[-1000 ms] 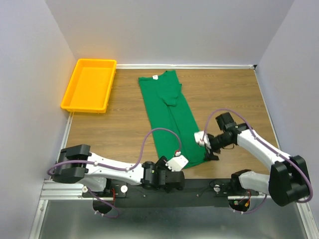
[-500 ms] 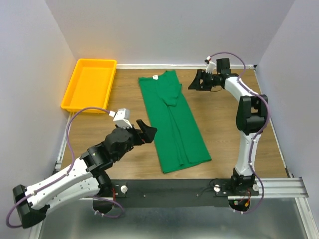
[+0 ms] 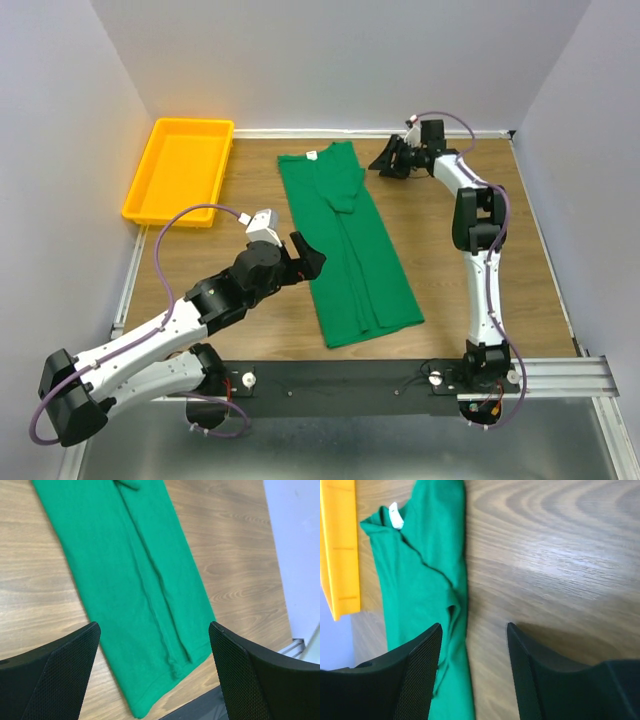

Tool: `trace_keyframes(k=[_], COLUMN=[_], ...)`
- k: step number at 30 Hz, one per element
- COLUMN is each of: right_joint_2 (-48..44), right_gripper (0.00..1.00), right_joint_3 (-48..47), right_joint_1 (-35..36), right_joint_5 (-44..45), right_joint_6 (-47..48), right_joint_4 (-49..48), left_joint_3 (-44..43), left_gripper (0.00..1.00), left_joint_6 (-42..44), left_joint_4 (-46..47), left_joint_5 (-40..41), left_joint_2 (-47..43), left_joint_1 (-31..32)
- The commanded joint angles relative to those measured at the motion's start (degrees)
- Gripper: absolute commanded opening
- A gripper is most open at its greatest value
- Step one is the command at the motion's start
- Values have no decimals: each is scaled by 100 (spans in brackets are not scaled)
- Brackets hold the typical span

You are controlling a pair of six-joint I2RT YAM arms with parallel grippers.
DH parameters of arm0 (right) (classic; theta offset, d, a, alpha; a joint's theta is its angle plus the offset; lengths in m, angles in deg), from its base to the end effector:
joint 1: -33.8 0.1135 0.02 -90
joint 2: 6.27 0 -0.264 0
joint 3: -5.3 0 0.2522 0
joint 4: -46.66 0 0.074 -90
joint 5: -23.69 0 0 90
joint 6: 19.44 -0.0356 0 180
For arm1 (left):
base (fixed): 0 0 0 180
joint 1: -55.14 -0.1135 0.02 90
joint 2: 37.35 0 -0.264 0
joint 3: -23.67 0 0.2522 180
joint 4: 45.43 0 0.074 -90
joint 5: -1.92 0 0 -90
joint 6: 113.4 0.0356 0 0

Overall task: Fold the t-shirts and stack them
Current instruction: Fold the tshirt

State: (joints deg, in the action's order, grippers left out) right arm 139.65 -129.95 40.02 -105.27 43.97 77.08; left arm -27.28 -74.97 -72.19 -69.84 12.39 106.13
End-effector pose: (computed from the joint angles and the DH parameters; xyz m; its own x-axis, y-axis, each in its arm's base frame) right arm 0.5574 0.0833 0.1479 -0.8328 0.2593 -0.4890 -0.2042 0.6772 0.7069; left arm 0.1338 -0.1475 0.2738 -0.6076 -0.4319 -0.6665 0.1356 0.7705 -0.6229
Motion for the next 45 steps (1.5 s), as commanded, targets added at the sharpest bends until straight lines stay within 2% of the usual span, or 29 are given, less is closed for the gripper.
trace_keyframes(k=[1,8,18,19,23,26,35,39,45], right_joint_2=[585,919,1131,1157,1149,1052,736,674,630], right_gripper=[62,61,47,45,23,14,13,24,27], right_joint_3=[-287,-402,-489,-489,-481,-524,-595,-551,-507], right_joint_1=[90,116,248,257,240,248,248,248,248], right_joint_5=[-340,-727,-683,-674,-569,-420,-139,-94,-24], right_joint_6=[-408,-953,-1015,-1015,-910,-778,-400,-356,-365], right_joint_4=[-225,-796,-849,-849,-849,-849,-841,-840,-840], left_joint_3=[-254,115,282,282,318,361,432,458,458], left_gripper=[96,96,96,96,96,96,96,96,96], left_joint_6=[16,-388,-582,-591,-617,-617,-529,-494,-450], left_joint_4=[-142,-195,-432,-458,-476,-441,-335,-318,-335], left_joint_5=[-66,-145,-110,-101,-101,-128,-233,-260,-303], left_joint_2=[-8,-350,-719,-737,-790,-781,-764,-790,-790], left_joint_1=[-79,-167,-247,-255,-264,-282,-334,-361,-405])
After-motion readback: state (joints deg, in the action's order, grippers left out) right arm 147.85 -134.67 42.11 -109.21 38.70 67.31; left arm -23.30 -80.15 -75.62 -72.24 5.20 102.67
